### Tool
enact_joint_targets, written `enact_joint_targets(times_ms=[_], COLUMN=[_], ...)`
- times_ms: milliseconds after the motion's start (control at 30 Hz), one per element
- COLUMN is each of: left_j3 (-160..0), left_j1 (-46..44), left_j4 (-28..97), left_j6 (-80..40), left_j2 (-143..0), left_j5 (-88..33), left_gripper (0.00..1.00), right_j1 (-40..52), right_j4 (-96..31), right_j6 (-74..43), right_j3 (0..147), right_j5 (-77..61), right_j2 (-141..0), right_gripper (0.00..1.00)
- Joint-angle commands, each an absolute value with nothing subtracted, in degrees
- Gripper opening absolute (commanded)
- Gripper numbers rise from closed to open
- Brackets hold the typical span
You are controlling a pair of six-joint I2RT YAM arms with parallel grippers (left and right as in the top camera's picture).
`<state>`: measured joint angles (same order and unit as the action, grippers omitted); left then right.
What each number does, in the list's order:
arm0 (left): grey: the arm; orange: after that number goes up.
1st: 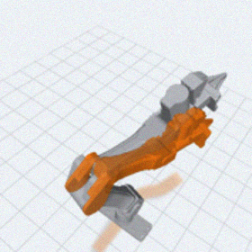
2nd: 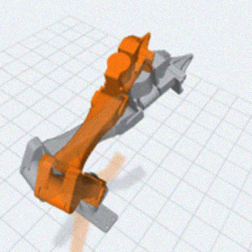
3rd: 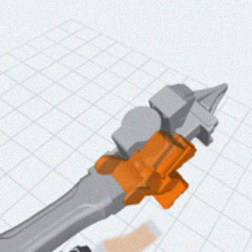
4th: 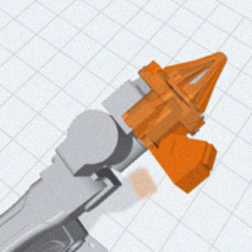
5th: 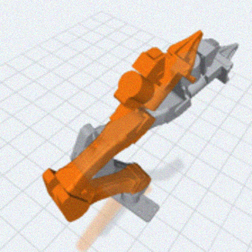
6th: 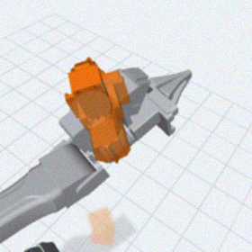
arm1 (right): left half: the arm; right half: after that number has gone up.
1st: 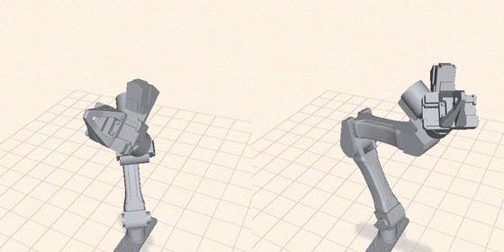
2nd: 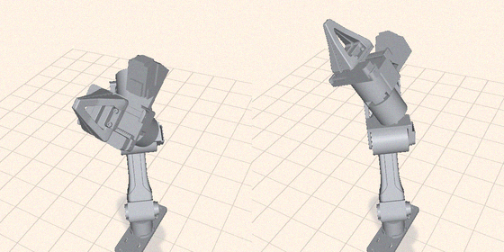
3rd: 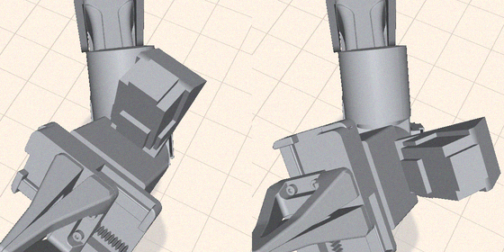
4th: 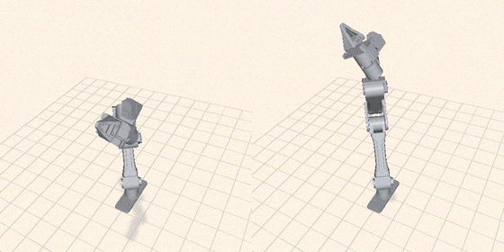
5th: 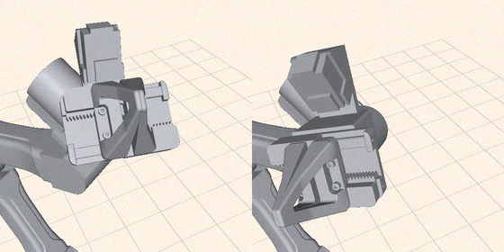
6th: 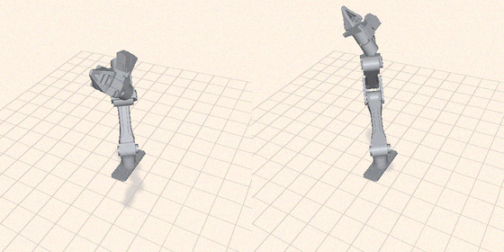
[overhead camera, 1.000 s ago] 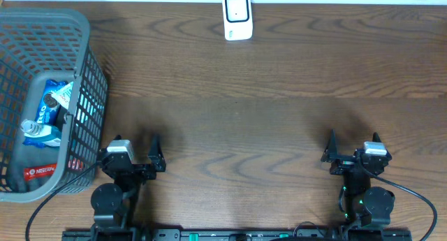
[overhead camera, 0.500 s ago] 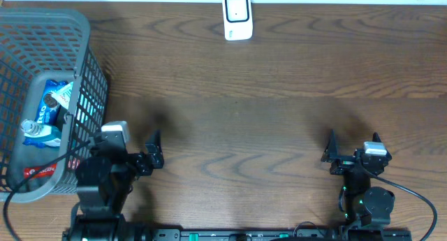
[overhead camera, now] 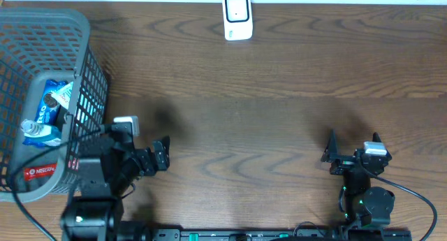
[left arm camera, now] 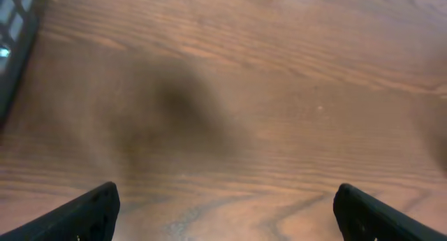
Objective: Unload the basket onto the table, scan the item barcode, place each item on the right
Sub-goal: 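Reach the left gripper into the basket and grasp the teal bottle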
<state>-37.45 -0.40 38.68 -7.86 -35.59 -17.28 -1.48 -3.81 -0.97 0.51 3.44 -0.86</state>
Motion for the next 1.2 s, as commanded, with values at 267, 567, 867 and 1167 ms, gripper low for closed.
enact_joint_targets(times_ms=[267, 567, 867, 1167], left_j3=[-58.24, -59.57, -73.38, -91.94], left_j1=[-0.47, -0.45, -0.45, 0.34], left_j4=[49.69, 47.48, 56.12, 63.70], left_j6=[-9.08, -10.22, -13.87, -14.31], left_j2=[-47.11, -45.71, -52.73, -65.60], left_j5=[-13.04, -22.68, -9.56, -0.19], left_gripper=[0.98, 0.98, 0.98, 0.98], right_j1=[-0.91, -0.91, -0.91, -0.91], right_j4=[-3.88, -3.88, -3.88, -3.88], right_j6=[-0.36, -0.36, -0.36, -0.36], right_j3=[0.32, 0.32, 0.32, 0.32], right_j5=[3.97, 3.97, 3.97, 3.97], right_j2=[-0.75, -0.75, -0.75, -0.75], right_gripper=[0.99, 0.99, 0.99, 0.99])
